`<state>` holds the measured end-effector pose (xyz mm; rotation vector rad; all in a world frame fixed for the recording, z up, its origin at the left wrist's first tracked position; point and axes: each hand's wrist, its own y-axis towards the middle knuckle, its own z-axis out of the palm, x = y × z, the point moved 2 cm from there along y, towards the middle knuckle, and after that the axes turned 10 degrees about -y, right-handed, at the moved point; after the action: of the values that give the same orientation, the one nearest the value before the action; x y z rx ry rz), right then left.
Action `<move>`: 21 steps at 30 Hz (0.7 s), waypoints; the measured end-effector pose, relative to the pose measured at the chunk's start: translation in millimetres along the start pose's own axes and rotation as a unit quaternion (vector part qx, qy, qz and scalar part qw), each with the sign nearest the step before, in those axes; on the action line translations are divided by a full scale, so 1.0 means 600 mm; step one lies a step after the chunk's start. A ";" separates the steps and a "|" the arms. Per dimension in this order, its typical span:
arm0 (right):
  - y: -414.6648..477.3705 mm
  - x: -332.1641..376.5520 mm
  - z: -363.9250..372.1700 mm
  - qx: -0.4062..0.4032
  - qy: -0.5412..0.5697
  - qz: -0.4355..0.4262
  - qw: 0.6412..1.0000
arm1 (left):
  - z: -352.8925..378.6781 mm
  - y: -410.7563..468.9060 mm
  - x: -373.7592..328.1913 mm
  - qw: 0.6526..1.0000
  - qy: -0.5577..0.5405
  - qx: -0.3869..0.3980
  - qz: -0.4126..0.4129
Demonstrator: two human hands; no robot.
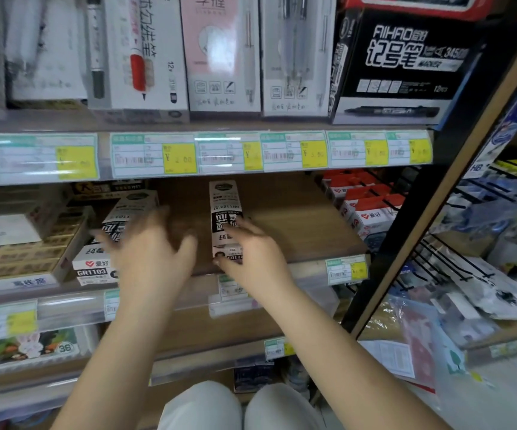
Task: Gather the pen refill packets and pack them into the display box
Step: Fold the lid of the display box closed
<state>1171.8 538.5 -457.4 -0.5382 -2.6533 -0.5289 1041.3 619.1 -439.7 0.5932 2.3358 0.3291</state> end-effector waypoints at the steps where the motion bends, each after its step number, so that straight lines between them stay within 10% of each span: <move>1: 0.000 0.000 -0.001 0.001 -0.006 0.001 1.000 | -0.013 0.003 0.021 0.998 0.045 -0.046 -0.013; 8: 0.010 0.004 -0.013 -0.020 -0.024 -0.008 0.999 | -0.033 0.020 0.109 0.991 0.068 0.001 -0.111; 21: 0.008 0.027 -0.013 -0.010 -0.019 -0.042 0.999 | 0.028 -0.010 0.041 0.998 0.037 -0.042 0.011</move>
<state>1162.4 544.1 -442.5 -0.4481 -2.7200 -0.5766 1034.6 627.3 -468.4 0.5760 2.3743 0.4640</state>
